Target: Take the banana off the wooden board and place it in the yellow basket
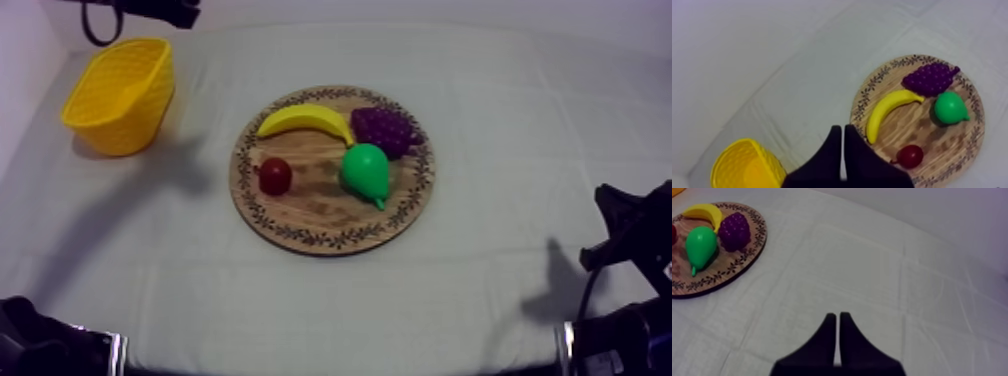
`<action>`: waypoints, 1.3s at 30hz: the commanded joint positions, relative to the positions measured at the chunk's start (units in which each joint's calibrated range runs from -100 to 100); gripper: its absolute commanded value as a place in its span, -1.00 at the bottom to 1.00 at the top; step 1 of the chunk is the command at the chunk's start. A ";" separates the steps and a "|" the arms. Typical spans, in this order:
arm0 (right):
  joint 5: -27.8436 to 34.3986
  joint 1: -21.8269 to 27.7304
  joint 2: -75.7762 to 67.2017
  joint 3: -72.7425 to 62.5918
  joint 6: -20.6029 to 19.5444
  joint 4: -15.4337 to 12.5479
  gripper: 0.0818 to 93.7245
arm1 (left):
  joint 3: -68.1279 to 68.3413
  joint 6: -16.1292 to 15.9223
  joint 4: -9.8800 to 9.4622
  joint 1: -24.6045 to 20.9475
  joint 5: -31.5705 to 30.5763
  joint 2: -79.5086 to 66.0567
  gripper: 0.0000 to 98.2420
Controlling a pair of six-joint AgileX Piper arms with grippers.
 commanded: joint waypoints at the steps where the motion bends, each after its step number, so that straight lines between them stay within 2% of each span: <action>1: -0.01 0.00 -0.03 -0.05 -0.02 0.01 -0.99 | -4.12 -2.68 0.16 0.51 2.06 5.82 -1.00; 14: -0.01 0.00 -0.03 -0.05 -0.02 0.01 -0.99 | -7.25 -10.03 0.68 2.66 7.15 15.81 -1.00; 23: -0.01 0.00 -0.03 -0.05 -0.02 0.01 -0.99 | -10.84 -10.06 -1.36 3.41 10.08 21.46 -0.96; 25: -0.01 0.00 -0.03 -0.05 -0.02 0.01 -0.99 | -12.72 -9.65 -1.93 3.72 11.57 22.83 -0.82; 26: -0.01 0.00 -0.03 -0.05 -0.02 0.01 -0.99 | -13.62 -9.60 -2.11 3.85 12.25 23.43 -0.69; 30: -0.01 0.00 -0.03 -0.05 -0.02 0.01 -0.99 | -15.67 -9.90 -2.25 4.07 13.55 24.84 0.08; 32: -0.01 0.00 -0.03 -0.05 -0.02 0.01 -0.99 | -16.33 -9.92 -2.43 4.17 13.78 25.21 0.34; 35: -0.01 0.00 -0.03 -0.05 -0.02 0.01 -0.99 | -17.47 -9.99 -2.72 4.30 13.93 25.77 0.59; 39: -0.01 0.00 -0.03 -0.05 -0.02 0.01 -0.99 | -18.90 -10.22 -3.09 4.35 13.99 26.81 0.73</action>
